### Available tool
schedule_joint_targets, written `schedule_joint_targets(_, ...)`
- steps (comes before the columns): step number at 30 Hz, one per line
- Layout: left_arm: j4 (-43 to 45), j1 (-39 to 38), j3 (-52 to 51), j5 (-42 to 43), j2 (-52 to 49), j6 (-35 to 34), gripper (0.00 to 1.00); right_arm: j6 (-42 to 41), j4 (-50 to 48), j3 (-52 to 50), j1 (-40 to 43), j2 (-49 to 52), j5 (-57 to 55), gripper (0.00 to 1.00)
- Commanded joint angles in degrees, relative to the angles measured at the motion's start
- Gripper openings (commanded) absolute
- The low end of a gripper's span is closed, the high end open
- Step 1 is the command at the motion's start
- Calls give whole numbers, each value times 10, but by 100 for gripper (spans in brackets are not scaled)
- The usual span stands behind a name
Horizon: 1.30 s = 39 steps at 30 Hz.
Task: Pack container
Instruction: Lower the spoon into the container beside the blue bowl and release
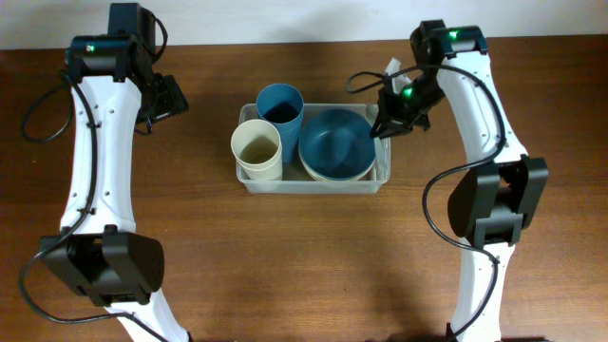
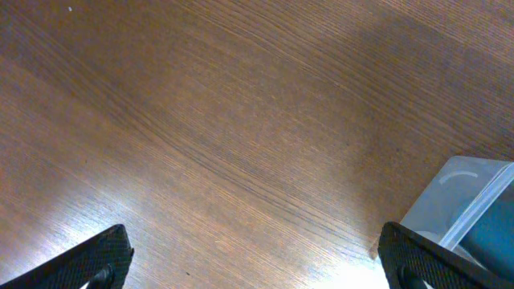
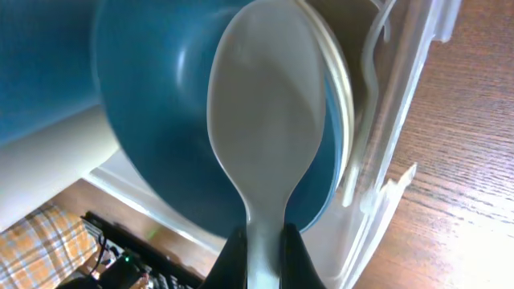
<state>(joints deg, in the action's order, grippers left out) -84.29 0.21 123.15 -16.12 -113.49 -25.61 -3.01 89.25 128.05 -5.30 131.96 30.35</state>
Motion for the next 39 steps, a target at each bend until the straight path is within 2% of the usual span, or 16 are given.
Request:
schedule_joint_targets(1, 1, 3, -2, -6, -5, -7, 100, -5, -14, -26, 1, -10, -6, 4)
schedule_joint_targets(11, 1, 3, -2, -6, -5, -7, 100, -25, -49, -39, 5, -10, -9, 4)
schedule_joint_targets(13, 1, 3, -2, -6, -5, -7, 100, -47, -55, -39, 5, -10, -45, 4)
schedule_joint_targets(19, 1, 3, -2, -6, -5, -7, 100, -52, -60, -39, 5, -10, -56, 6)
schedule_joint_targets(31, 1, 3, -2, -6, -5, -7, 100, -52, -62, -39, 5, -10, -56, 20)
schedule_joint_targets(39, 1, 3, -2, -6, -5, -7, 100, -52, -66, -38, 5, -10, -56, 21)
